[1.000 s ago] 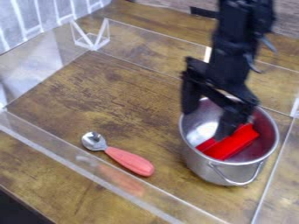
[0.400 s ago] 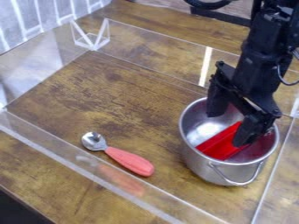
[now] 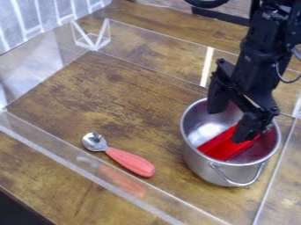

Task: Remove the red object from the silver pot and put it on the table

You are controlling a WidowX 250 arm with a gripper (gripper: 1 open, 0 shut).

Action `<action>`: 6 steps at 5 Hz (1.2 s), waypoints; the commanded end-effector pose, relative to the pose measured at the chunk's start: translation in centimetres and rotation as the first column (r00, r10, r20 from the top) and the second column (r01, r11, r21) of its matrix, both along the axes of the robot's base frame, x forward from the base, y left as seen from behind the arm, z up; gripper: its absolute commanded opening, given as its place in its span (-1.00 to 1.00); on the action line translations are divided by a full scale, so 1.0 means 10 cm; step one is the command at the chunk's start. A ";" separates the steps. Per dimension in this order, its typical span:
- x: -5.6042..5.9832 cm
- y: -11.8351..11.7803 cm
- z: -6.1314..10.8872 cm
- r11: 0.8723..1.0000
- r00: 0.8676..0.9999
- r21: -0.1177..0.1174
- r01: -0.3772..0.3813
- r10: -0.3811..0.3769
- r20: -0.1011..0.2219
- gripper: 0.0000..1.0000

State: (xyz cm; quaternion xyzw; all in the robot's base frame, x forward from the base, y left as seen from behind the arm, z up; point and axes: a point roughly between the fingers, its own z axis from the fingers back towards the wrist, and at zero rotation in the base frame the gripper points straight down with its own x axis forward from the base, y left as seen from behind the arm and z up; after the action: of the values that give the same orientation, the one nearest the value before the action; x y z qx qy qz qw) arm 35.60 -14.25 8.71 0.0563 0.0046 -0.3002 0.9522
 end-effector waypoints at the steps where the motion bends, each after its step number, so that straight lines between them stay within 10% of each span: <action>1: 0.10 0.03 0.34 0.998 0.993 -0.040 -0.045 0.049 0.104 1.00; 3: 0.21 0.02 0.27 0.990 0.982 -0.045 -0.135 0.139 0.126 1.00; 6: 0.25 0.02 0.17 0.998 0.987 -0.049 -0.044 0.051 0.152 1.00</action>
State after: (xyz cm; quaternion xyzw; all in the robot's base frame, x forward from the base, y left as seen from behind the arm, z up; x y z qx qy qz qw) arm 37.70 -13.88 7.96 0.0596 -0.0399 -0.2731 0.9593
